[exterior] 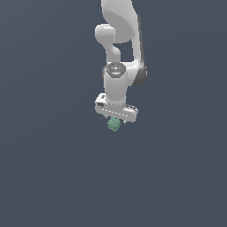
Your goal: Pick up the object and move it to a goal position.
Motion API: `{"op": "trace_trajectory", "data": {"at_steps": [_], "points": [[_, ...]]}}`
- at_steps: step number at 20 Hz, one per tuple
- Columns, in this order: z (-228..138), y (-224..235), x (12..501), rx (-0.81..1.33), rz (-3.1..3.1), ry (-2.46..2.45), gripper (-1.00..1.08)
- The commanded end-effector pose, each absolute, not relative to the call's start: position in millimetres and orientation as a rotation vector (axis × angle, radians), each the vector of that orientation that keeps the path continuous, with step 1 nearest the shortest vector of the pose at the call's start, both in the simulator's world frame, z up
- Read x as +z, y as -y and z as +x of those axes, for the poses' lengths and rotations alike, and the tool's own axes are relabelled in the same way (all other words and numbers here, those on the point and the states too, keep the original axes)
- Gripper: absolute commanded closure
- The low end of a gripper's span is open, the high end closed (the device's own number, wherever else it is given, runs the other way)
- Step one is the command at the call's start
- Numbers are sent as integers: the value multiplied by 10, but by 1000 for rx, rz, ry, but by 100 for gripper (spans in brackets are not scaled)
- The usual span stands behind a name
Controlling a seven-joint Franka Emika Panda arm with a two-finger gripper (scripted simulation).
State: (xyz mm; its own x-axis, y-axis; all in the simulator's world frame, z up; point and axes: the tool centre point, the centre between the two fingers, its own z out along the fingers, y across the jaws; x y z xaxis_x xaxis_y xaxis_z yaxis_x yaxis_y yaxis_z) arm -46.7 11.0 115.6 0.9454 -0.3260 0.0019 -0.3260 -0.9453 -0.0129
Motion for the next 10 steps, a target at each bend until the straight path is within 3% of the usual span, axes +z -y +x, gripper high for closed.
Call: {"op": "trace_trajectory", "data": {"at_steps": [1, 10], "points": [[-547, -88, 1074, -4, -3074, -605, -92], [-718, -39, 912, 0, -3042, -782, -92]]}}
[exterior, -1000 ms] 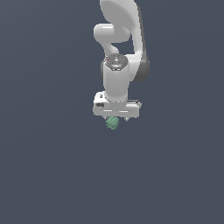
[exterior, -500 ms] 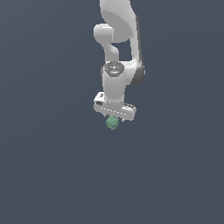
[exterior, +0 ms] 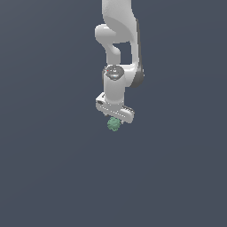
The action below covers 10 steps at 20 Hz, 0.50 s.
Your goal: Pick up the object and move it to a goal position.
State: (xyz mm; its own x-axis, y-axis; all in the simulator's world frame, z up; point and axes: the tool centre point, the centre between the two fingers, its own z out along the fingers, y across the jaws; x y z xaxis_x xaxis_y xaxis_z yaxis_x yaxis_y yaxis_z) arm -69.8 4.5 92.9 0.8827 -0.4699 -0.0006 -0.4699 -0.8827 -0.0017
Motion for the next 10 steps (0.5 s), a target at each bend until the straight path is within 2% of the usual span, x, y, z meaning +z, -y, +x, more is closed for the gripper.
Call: {"op": "trace_trajectory", "data": {"at_steps": [1, 10], "points": [[-726, -37, 905, 0, -3040, -790, -92], [-735, -36, 817, 1, -3039, -794, -92]]}}
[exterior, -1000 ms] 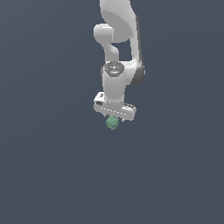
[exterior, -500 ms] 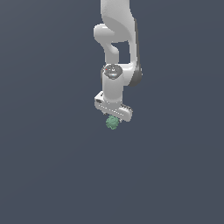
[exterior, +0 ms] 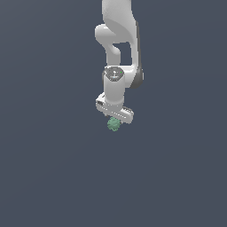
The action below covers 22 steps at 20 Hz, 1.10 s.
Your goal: Pick up the object and move it to a goal position.
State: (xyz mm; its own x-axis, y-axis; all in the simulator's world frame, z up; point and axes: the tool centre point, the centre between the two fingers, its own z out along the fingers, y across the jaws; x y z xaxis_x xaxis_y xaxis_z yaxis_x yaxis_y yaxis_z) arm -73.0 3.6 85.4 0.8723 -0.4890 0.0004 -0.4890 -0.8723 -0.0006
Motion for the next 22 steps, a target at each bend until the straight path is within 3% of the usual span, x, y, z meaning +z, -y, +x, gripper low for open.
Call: {"op": "trace_trajectory", "data": {"at_steps": [1, 13, 14, 22], "points": [[-736, -34, 781, 0, -3039, -795, -92], [-740, -36, 395, 0, -3038, -800, -92], [-740, -36, 395, 0, -3038, -800, 108], [-740, -36, 395, 0, -3038, -800, 108]]}}
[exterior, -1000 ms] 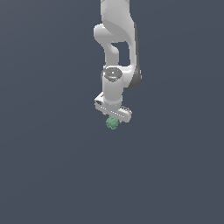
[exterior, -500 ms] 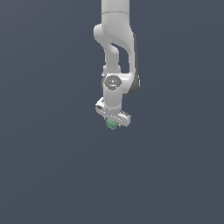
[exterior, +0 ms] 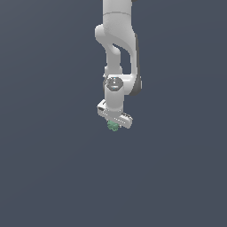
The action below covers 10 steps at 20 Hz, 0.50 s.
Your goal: Pick up the object and move it to a goal position.
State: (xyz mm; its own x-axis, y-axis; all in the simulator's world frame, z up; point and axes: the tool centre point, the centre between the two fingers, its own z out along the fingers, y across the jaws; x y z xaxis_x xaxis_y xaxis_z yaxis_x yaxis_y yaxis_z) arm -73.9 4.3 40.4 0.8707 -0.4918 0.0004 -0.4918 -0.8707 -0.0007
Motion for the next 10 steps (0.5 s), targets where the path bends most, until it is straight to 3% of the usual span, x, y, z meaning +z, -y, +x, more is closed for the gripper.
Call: {"op": "trace_trajectory", "data": {"at_steps": [1, 10], "points": [[-740, -36, 395, 0, -3038, -800, 108], [-741, -98, 571, -1, -3038, -799, 108]]}}
